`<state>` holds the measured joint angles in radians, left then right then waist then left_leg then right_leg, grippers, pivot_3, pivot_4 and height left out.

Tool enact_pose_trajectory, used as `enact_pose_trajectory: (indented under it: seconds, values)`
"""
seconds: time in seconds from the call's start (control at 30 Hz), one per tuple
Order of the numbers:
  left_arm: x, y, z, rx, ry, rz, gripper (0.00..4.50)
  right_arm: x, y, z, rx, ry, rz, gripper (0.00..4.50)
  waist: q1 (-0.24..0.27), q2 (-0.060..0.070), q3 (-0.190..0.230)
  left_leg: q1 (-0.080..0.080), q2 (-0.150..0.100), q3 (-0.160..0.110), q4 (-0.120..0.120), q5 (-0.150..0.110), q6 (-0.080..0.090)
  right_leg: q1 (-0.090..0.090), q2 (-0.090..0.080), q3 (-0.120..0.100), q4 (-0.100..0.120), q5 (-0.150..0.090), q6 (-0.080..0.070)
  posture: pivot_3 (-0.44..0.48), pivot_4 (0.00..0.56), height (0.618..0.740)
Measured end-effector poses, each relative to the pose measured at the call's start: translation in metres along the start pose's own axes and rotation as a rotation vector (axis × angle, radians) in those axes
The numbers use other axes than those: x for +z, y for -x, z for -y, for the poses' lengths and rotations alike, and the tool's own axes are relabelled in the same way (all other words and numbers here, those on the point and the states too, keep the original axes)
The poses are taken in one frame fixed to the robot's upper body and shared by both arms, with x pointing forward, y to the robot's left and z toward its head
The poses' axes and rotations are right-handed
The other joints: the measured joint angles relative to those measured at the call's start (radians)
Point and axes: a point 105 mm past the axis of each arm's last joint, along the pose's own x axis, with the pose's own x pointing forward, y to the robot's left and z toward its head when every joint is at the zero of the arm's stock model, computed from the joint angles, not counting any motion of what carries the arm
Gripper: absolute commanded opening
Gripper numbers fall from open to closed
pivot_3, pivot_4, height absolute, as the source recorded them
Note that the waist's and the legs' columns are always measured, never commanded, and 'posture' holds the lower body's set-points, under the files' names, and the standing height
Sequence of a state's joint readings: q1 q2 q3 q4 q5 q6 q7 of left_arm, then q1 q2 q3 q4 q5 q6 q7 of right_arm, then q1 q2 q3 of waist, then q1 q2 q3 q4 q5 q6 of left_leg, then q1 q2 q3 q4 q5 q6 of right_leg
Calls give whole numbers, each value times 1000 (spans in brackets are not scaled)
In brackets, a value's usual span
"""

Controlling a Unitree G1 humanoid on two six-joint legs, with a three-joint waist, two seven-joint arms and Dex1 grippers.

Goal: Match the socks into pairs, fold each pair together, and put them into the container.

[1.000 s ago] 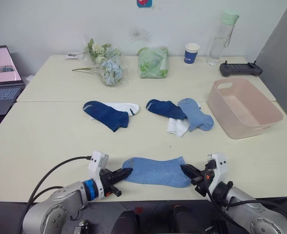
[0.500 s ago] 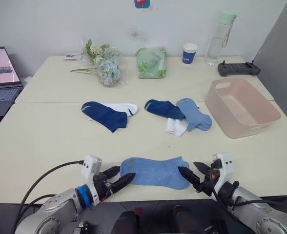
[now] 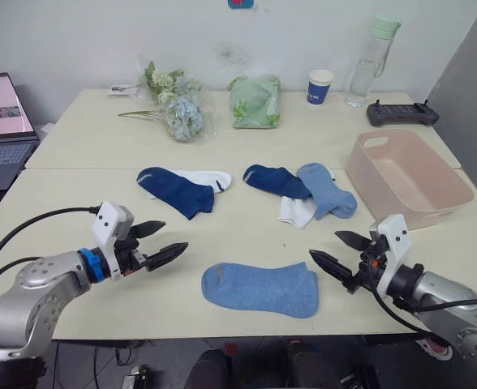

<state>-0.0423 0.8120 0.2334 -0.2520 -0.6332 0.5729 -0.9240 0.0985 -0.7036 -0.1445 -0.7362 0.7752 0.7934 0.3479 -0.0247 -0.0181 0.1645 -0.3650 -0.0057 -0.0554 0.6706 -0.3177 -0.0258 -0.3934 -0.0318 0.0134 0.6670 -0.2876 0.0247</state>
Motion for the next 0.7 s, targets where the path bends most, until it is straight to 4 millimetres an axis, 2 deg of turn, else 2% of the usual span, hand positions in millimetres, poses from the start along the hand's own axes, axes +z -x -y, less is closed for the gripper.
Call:
enact_pose_trajectory:
  seconds: [0.1, 0.23, 0.4, 0.53, 0.7]
  values:
    - [22, -1, 1, -88, -53, 30, 4478, 3, 6, 4, -10, 126, -16, 4500, 1, 0, 0, 1, 0, -1, -5, 0, 0, 0, 0, -1, -3, 0, 0, 0, 150, 740]
    - [45, -3, 14, -244, -85, 69, 4478, -1, 12, 7, -47, 218, -11, 4500, 1, 0, 0, 0, 0, 0, -6, 0, 0, 0, 0, -1, -4, 0, 1, 0, 150, 740]
    - [56, -5, 29, -379, -126, 56, 4478, 7, 14, 23, -147, 411, 6, 4500, -4, 0, 0, 1, 0, 2, -6, 0, 0, 0, 0, 1, -3, 0, 1, 0, 150, 740]
    - [72, -17, 37, -424, -175, 92, 4478, 3, 1, 49, -227, 644, -76, 4500, -3, -1, 0, 2, 0, 1, -5, 0, 0, 1, 2, 0, -3, 0, 1, 0, 150, 740]
    - [81, -24, 49, -454, -193, 109, 4478, -1, -27, 61, -220, 754, -118, 4500, -9, -1, 0, 2, 1, 2, -4, 1, -1, 1, 2, 1, -2, 0, 0, 0, 150, 740]
